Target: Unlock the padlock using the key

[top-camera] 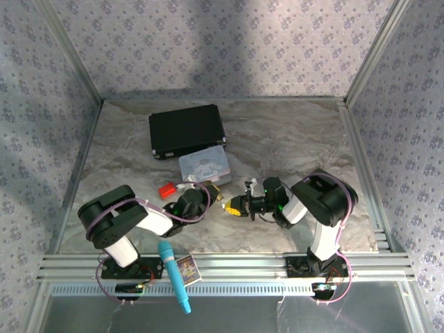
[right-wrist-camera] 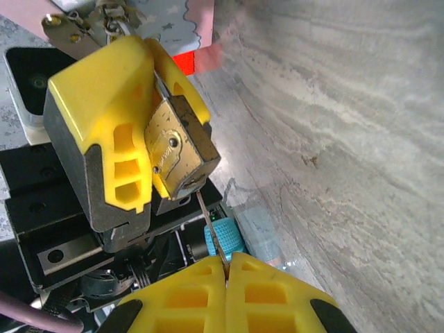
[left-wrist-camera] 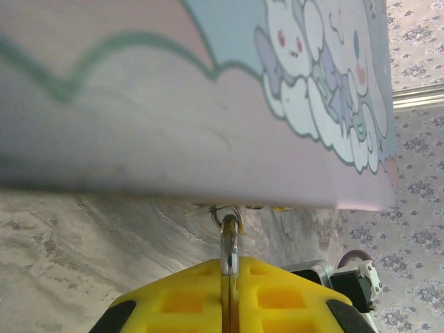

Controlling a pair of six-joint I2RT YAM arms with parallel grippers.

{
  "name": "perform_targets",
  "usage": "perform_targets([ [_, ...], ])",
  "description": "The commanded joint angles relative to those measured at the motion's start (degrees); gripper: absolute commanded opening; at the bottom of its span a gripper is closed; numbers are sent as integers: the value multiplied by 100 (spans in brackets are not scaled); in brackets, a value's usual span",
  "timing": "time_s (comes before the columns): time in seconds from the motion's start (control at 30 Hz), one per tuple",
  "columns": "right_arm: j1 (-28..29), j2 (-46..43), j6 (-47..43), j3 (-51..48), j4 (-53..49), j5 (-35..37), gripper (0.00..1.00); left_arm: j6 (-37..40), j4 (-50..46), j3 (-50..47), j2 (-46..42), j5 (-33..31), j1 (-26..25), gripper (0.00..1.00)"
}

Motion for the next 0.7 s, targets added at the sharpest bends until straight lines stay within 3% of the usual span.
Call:
perform_targets([
  [0.0, -53, 115, 65, -68, 332, -150, 0, -527, 104, -66, 134, 262, -48, 0],
  [0.67, -220, 188, -6, -113, 891, -156, 0, -313, -424, 194, -115, 469, -83, 0],
])
